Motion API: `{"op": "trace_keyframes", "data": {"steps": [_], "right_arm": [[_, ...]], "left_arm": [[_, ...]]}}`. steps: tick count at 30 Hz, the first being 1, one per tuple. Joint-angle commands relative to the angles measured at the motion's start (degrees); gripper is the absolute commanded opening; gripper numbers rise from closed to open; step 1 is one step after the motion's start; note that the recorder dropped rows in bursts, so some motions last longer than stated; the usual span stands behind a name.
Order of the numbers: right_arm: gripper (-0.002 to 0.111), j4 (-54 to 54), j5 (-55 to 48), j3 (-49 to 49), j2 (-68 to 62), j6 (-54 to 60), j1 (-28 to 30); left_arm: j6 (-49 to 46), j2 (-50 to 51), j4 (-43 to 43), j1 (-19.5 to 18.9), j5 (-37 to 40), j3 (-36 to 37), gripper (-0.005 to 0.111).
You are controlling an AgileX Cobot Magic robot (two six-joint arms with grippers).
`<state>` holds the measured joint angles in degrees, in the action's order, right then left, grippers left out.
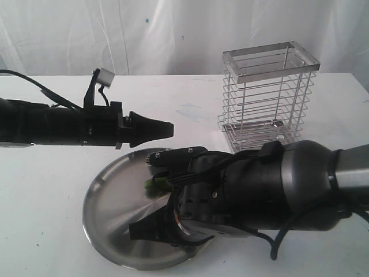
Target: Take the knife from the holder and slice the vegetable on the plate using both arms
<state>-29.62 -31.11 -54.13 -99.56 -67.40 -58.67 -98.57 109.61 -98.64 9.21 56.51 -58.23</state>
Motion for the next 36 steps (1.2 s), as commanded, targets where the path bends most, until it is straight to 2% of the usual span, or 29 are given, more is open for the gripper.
{"op": "trace_keyframes", "data": {"steps": [1, 14, 22, 36], "right_arm": [[0.000, -0.96, -0.92, -0.28, -0.03, -0.28, -0.06], [0.000, -0.96, -0.92, -0.28, -0.03, -0.28, -0.06], [0.000, -0.85, -0.33, -0.28, -0.03, -0.28, -0.06], [0.000, 0.25, 0.59, -0.42, -1.36, -0.28, -0.06]], "left_arm": [[-0.39, -0.23, -1.31, 0.16, 2.02, 0.15, 0.000], [-1.83, -0.01, -1.31, 0.16, -0.30, 0.15, 0.000], [-1.83, 1.79, -1.31, 0.16, 2.23, 0.15, 0.000], [-1.83, 1.79, -1.31, 0.16, 2.23, 0.15, 0.000]]}}
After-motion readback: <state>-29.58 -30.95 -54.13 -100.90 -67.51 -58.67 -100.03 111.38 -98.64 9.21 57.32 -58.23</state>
